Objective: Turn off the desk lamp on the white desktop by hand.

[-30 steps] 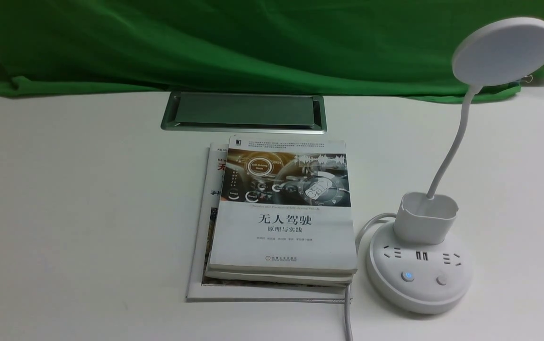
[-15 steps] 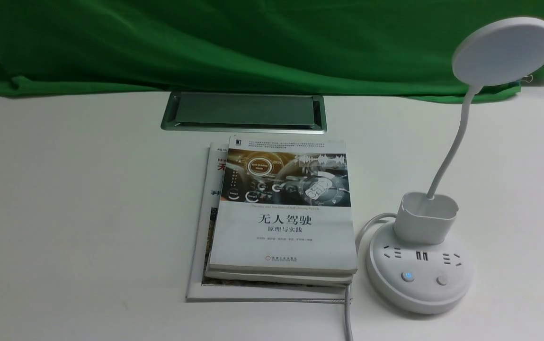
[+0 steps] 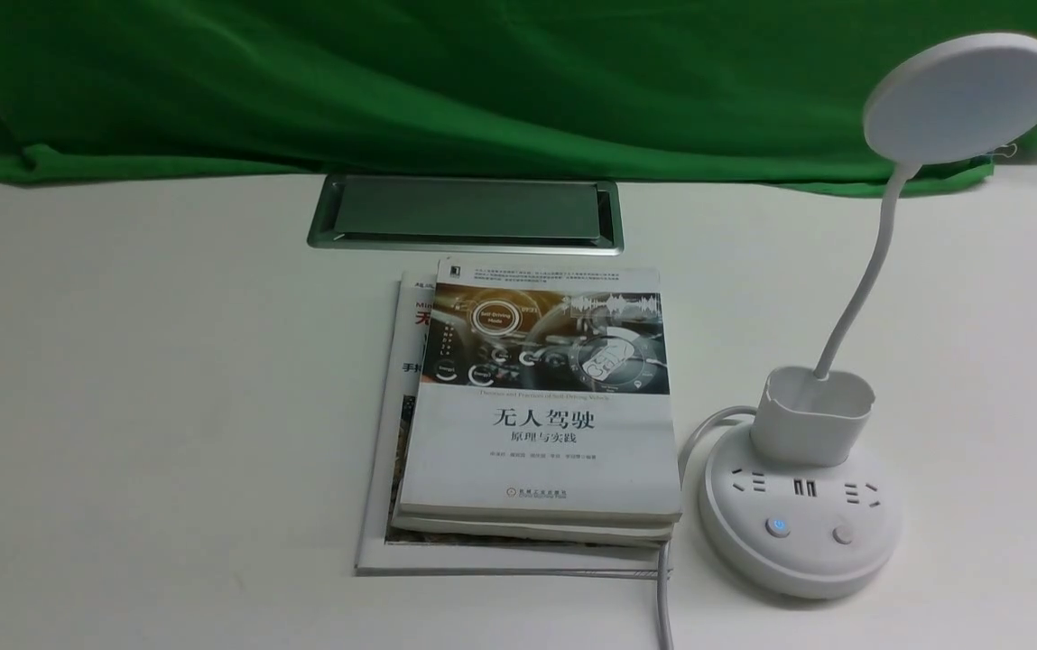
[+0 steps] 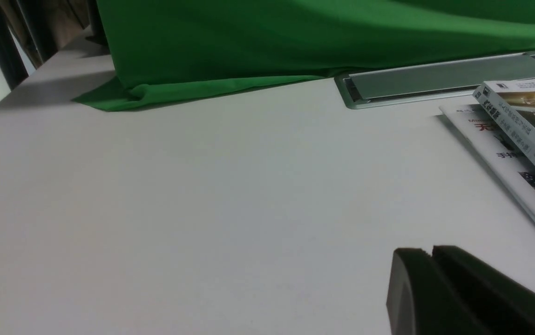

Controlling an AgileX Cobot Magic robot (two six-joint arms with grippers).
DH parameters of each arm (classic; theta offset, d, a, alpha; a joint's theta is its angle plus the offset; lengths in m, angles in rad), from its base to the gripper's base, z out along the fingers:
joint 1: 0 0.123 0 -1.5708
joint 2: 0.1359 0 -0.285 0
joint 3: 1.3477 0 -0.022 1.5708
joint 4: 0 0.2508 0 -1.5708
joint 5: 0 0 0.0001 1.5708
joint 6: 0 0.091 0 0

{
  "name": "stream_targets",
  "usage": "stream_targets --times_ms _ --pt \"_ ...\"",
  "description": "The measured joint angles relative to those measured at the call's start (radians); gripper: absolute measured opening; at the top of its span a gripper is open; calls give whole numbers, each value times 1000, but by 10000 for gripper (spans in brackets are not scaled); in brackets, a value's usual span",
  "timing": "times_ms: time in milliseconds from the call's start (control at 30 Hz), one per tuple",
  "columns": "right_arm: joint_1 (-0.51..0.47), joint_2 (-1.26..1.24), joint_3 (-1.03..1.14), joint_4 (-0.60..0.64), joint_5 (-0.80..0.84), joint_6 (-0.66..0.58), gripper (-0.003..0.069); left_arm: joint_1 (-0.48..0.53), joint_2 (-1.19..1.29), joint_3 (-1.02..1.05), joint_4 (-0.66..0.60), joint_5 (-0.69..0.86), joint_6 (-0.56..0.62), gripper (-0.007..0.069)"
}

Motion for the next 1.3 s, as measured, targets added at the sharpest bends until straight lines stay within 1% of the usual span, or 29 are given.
stream_targets --times_ms 1300 --pt "0 0 0 0 -1 8 46 0 0 0 0 0 0 20"
